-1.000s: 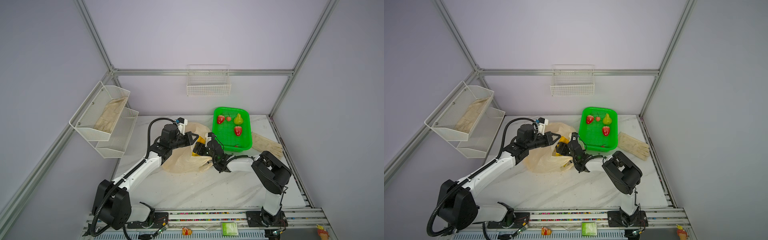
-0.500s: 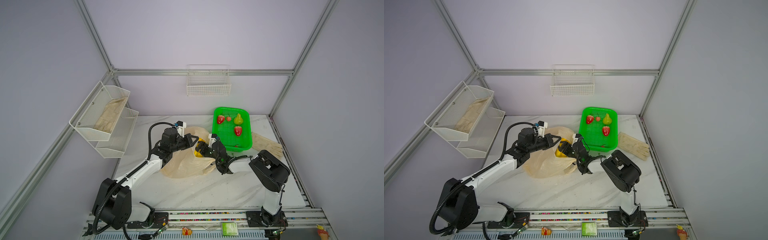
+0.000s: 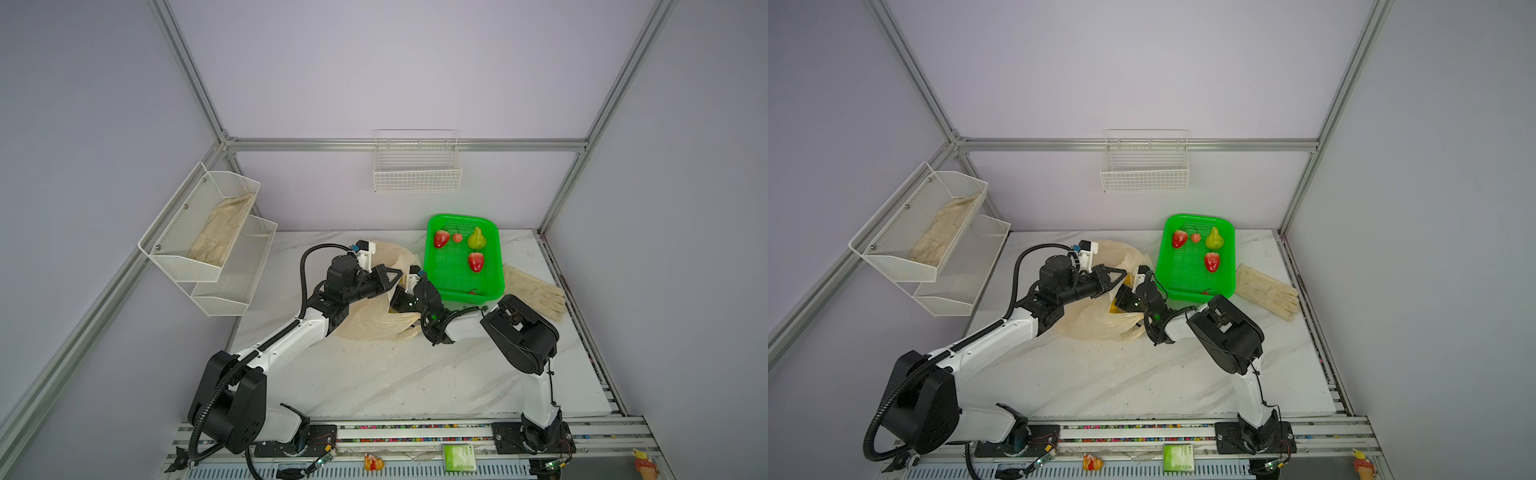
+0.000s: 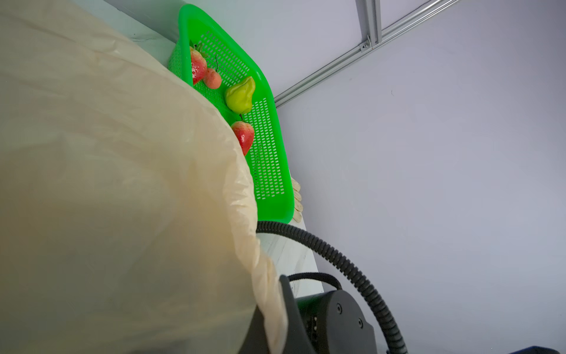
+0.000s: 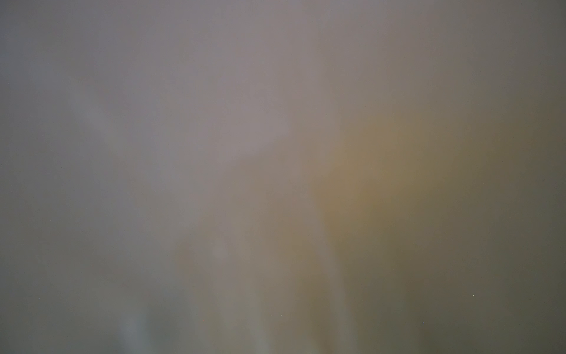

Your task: Place the fake fruits into the plastic bag and tie a complex knot

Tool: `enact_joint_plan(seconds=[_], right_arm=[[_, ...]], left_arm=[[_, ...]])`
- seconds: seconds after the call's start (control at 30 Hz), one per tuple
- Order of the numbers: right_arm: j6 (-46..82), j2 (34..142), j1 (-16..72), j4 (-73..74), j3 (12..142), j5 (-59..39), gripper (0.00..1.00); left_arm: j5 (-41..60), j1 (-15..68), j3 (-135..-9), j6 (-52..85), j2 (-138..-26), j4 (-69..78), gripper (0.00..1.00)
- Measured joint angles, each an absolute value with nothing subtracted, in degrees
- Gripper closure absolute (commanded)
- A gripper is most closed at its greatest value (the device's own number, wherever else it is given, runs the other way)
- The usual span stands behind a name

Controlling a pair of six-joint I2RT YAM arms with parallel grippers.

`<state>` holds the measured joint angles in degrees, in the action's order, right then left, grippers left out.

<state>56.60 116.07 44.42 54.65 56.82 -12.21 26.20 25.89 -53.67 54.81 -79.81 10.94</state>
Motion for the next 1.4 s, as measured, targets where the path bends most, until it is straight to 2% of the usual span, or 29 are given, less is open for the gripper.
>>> enact_joint_plan(seconds=[0.33, 0.5, 0.7, 0.87, 1.4], right_arm=[[50.8, 107.8, 43.5, 53.4, 51.3, -15.3, 0.03], [42.9, 103.4, 43.1, 42.2, 51.5, -13.8, 0.11], [36.3, 103.2, 43.2, 33.2, 51.6, -13.4, 0.17], [34.0, 102.9, 43.3, 27.8, 52.1, -9.5, 0.23], [39.3, 121.0, 44.9, 35.6, 68.8, -14.1, 0.33]], left_arm=[[26.0, 23.0, -53.6, 54.9, -79.3, 10.1, 1.0], [26.5, 20.9, -52.7, 54.7, -78.1, 8.9, 1.0], [27.6, 18.8, -52.6, 53.8, -78.0, 7.1, 1.0], [29.0, 18.7, -52.6, 52.2, -78.0, 4.7, 1.0], [35.5, 18.8, -52.6, 51.5, -80.5, 3.5, 1.0]])
